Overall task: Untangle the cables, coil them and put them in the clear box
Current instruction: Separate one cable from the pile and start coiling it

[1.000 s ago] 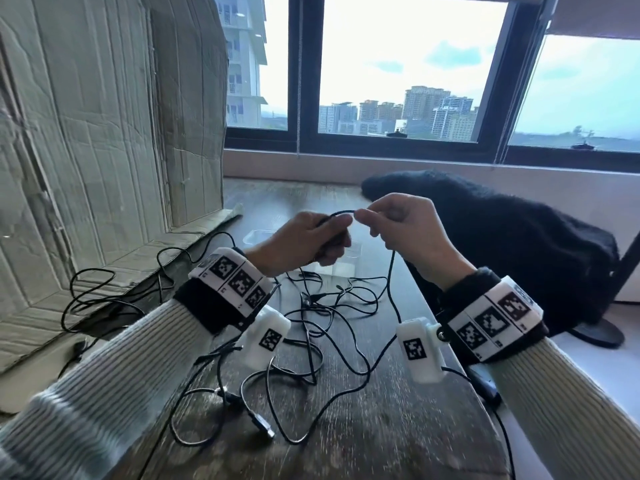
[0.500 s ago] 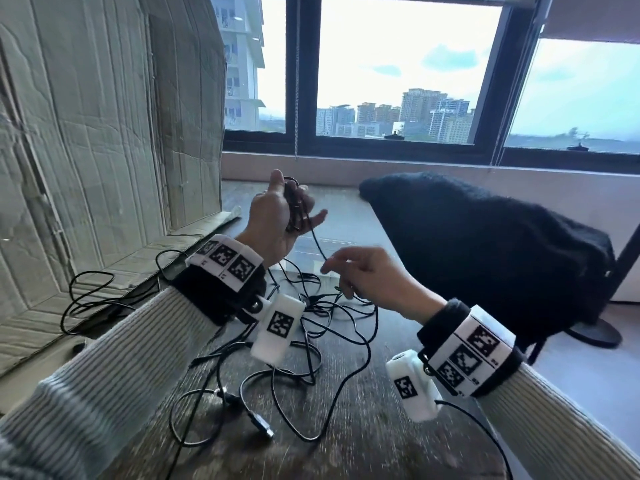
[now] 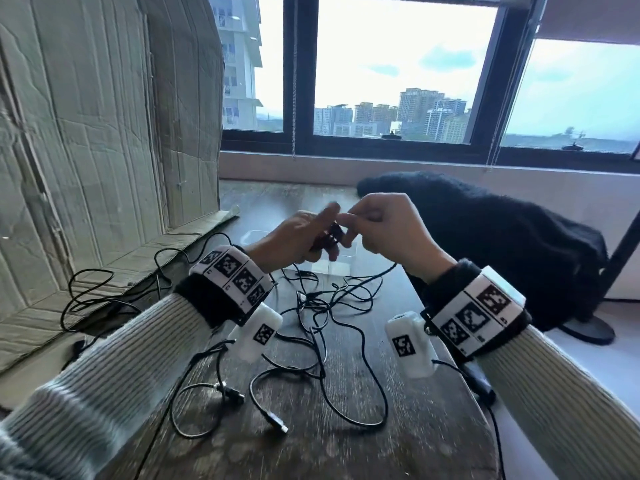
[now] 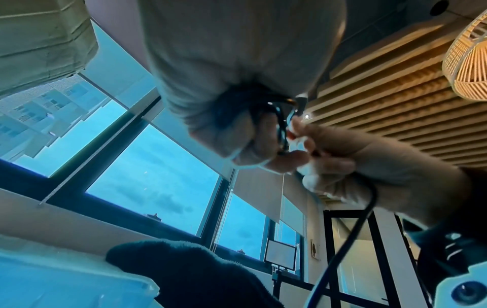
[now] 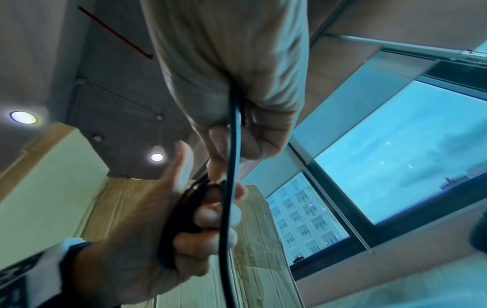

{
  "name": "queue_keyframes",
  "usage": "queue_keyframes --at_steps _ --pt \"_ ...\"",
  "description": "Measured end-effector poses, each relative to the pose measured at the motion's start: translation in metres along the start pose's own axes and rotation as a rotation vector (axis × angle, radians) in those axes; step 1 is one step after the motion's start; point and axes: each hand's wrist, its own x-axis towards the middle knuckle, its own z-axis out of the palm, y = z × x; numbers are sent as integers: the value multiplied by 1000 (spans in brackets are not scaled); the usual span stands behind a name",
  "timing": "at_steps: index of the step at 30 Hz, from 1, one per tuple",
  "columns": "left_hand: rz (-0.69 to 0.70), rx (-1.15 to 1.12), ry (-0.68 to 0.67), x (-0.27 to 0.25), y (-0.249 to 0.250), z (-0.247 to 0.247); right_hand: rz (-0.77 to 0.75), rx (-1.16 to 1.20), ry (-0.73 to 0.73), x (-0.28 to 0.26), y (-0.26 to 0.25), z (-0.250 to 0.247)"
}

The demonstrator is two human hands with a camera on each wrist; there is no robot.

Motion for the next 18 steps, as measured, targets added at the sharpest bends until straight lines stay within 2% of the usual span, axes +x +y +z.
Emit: queue_keyframes --at_steps 2,4,7,12,18 --pt "-11 29 -72 -1 3 -1 81 69 64 2 8 -1" --pt "-27 -94 -73 -2 4 -3 144 136 76 1 13 -4" --pt "-61 -387 41 -4 4 -8 228 314 50 -3 19 -8" --pt "-104 -767 219 2 6 -4 328 583 -111 -12 23 -1" --pt "-61 -754 252 5 13 3 332 570 -86 -20 24 18"
